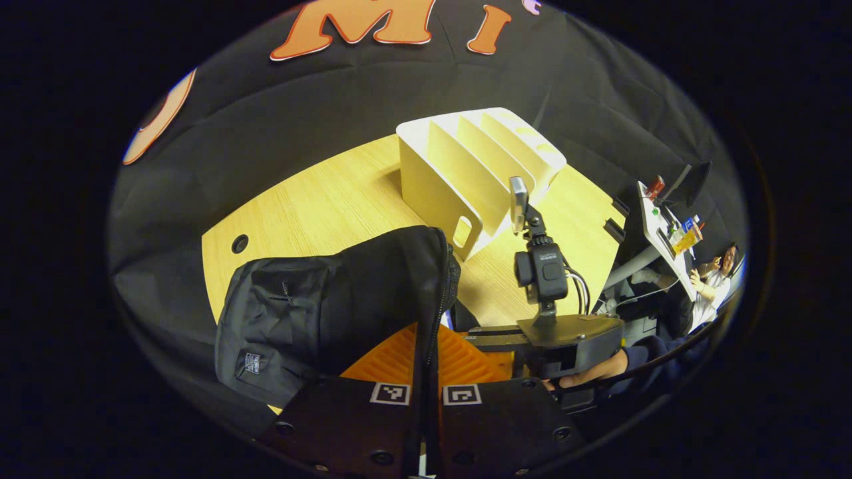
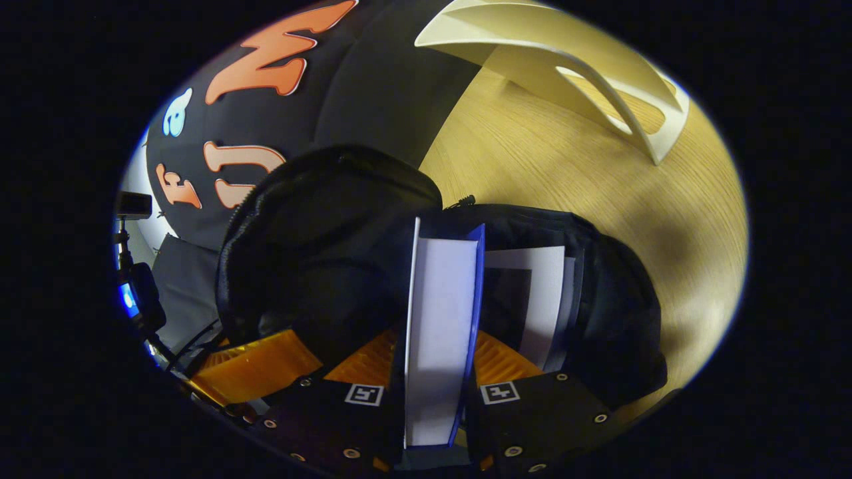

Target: Open the schoolbag, grab two books from the bookshelf and put them into the schoolbag.

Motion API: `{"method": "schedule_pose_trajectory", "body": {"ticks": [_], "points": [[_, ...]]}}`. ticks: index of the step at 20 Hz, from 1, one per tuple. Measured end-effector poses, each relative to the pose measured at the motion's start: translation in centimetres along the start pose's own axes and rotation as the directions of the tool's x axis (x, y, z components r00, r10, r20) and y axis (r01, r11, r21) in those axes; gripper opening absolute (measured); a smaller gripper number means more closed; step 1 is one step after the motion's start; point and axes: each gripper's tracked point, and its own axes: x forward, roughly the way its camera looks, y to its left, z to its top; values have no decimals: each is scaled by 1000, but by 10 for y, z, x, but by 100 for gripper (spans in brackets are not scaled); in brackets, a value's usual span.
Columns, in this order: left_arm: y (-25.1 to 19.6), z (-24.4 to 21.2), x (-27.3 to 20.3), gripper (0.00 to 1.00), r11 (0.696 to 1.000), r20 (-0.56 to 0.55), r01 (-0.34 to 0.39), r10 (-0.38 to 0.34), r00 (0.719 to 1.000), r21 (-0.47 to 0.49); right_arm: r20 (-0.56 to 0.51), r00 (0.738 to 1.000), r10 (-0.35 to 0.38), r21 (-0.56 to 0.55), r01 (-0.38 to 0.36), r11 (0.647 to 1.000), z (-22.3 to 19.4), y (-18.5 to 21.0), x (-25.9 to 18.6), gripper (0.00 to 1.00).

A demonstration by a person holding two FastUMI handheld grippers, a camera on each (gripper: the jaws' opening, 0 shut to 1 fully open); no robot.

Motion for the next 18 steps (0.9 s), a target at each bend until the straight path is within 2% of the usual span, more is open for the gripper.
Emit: {"method": "schedule_pose_trajectory", "body": {"ticks": [1,2,4,5,6,8,9,11,15,18], "points": [[3,1,-1,4,1000,7,-15,15,1000,-1,-19,1000,-7,-9,7,1000,-2,1,3,47],[4,1,0,4,1000,12,-22,22,1000,-13,-33,999,-28,-5,28,1000,-3,-2,4,41],[4,-1,-2,4,998,12,-18,19,1000,-55,-77,989,-129,-34,127,991,-7,-15,-1,51],[7,-3,-2,4,997,12,-22,23,1000,-77,-97,980,-175,-73,168,983,-8,-22,-6,61],[9,-1,-3,4,996,14,-32,34,999,-86,-119,965,-236,-132,220,967,-7,-32,-16,65],[11,-8,-2,4,994,18,-58,60,998,-89,-119,945,-305,-233,272,933,-5,-40,-36,73],[11,-9,-1,4,993,17,-77,79,997,-87,-112,940,-322,-269,283,921,-1,-42,-47,80],[10,-13,1,4,990,15,-105,106,994,-97,-93,933,-348,-321,303,897,13,-44,-70,88],[5,-20,6,5,979,13,-140,144,990,-147,-9,920,-392,-413,354,839,48,-49,-113,93],[-6,-22,11,16,970,17,-146,152,988,-194,75,912,-403,-469,389,793,78,-50,-148,94]]}}
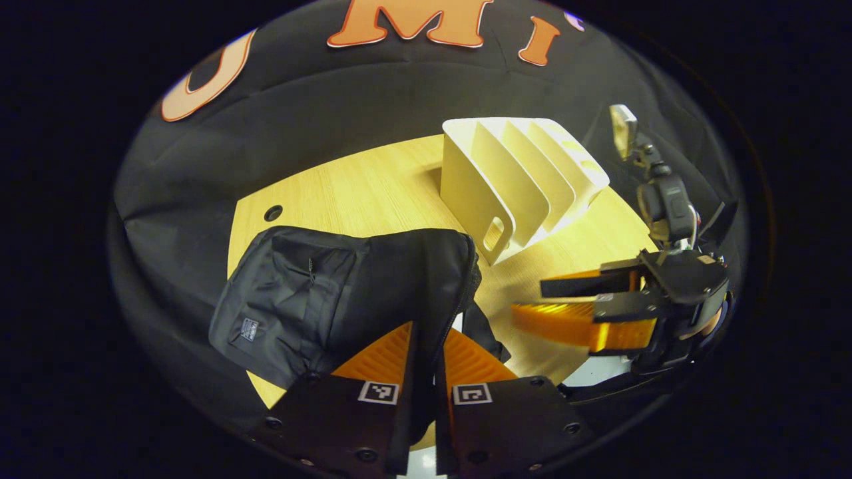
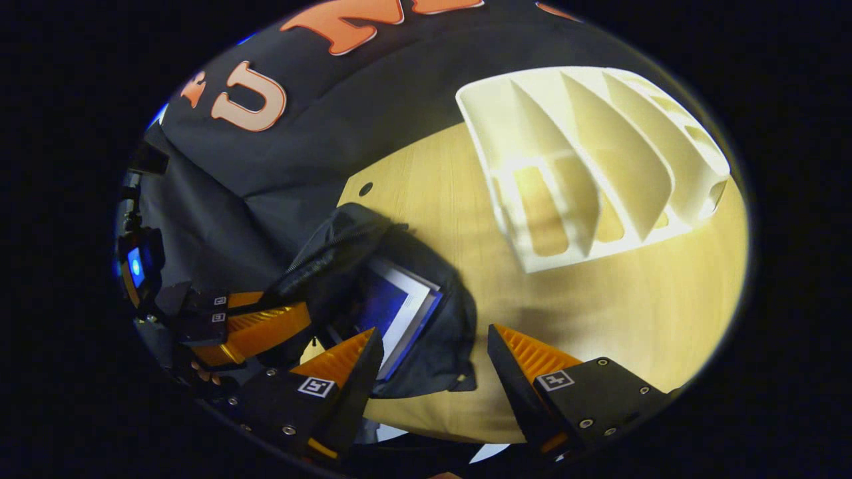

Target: Open the schoolbag, grab two books from the bookshelf and put them into the schoolbag.

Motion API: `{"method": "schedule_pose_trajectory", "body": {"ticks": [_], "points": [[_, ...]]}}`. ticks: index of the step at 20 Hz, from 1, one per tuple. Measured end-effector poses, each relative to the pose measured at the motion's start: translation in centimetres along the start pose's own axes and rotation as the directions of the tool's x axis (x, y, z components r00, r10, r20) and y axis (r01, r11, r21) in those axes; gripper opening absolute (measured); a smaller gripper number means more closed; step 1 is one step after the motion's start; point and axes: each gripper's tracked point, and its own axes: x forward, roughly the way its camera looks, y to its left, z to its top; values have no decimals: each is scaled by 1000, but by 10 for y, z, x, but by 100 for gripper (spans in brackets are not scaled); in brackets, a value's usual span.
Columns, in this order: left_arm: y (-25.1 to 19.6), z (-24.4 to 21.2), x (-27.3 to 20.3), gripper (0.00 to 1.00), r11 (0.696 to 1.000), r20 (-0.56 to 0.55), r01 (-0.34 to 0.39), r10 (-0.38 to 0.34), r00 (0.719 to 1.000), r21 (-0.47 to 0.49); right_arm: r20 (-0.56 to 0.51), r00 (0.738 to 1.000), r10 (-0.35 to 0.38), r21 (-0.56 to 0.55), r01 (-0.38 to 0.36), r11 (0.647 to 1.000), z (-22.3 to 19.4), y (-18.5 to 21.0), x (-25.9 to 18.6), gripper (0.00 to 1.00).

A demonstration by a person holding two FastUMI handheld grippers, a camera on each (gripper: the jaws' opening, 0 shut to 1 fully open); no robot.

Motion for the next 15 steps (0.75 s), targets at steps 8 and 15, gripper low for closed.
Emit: {"method": "schedule_pose_trajectory", "body": {"ticks": [8,15], "points": [[-45,2,2,59,999,26,-13,14,1000,-34,180,981,-72,-121,95,988,66,-58,-71,98],[-97,54,-19,90,998,198,-51,60,978,-48,399,912,-95,-219,195,956,132,-82,-128,98]]}}
